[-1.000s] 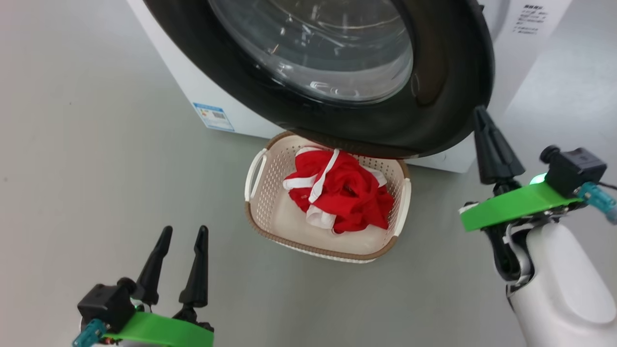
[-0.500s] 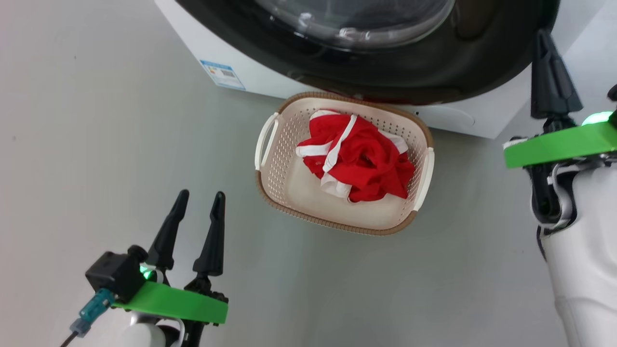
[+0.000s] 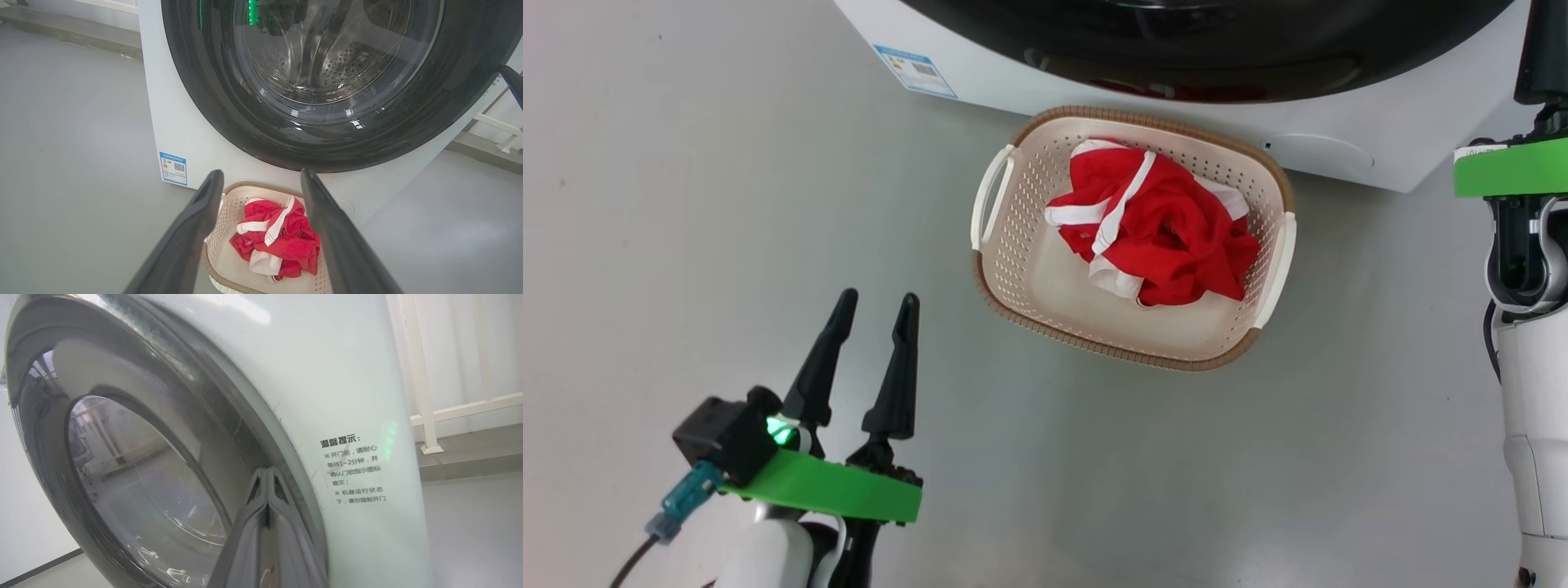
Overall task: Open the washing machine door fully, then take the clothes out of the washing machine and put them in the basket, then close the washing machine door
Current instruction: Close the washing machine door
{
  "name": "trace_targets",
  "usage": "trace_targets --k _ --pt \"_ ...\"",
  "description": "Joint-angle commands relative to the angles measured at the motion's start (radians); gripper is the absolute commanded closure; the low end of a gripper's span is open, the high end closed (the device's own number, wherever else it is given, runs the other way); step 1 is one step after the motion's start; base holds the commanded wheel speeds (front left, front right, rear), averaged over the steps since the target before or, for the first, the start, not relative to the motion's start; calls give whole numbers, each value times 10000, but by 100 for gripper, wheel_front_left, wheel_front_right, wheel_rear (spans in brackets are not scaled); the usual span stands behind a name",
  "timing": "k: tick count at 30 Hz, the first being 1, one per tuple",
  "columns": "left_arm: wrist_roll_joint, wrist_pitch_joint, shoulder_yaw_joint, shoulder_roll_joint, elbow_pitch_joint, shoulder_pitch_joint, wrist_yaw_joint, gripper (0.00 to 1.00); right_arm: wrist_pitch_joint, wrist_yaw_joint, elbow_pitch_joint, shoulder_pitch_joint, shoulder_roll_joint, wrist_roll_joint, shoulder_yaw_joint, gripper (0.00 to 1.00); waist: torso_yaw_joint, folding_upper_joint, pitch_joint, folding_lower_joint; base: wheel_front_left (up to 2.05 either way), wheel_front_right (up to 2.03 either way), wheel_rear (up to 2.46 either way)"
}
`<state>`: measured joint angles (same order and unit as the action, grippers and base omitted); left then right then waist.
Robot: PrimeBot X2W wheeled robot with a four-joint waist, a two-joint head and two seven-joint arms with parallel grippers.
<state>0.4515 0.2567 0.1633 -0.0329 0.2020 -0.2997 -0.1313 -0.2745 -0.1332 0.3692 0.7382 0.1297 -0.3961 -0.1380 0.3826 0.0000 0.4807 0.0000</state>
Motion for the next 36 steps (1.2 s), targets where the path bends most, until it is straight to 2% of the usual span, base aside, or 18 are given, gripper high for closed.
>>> trace_targets --k 1,14,19,20,21,36 --pt "40 51 -330 -174 -214 -206 6 0 127 25 -191 558 -102 133 146 100 12 0 77 0 0 0 0" --pt "-421 51 -487 -174 -4 -134 6 0 127 25 -131 -621 -267 116 973 100 -459 0 -545 0 0 0 0" --pt "-762 51 -723 -174 110 12 6 0 127 25 -254 -1539 -293 39 1425 51 -792 0 -945 0 0 0 0" --pt "-827 51 -777 -174 136 42 6 0 127 25 -286 -1703 -307 17 1494 18 -868 0 -1018 0 0 0 0" --pt "-894 51 -814 -174 165 75 6 0 127 25 -319 -1865 -321 -6 1551 0 -931 0 -1097 0 0 0 0" --pt "-1424 51 -1311 -391 458 845 6 0 127 25 -673 -4562 -498 -349 1821 0 -1798 0 -2457 0 0 0 0"
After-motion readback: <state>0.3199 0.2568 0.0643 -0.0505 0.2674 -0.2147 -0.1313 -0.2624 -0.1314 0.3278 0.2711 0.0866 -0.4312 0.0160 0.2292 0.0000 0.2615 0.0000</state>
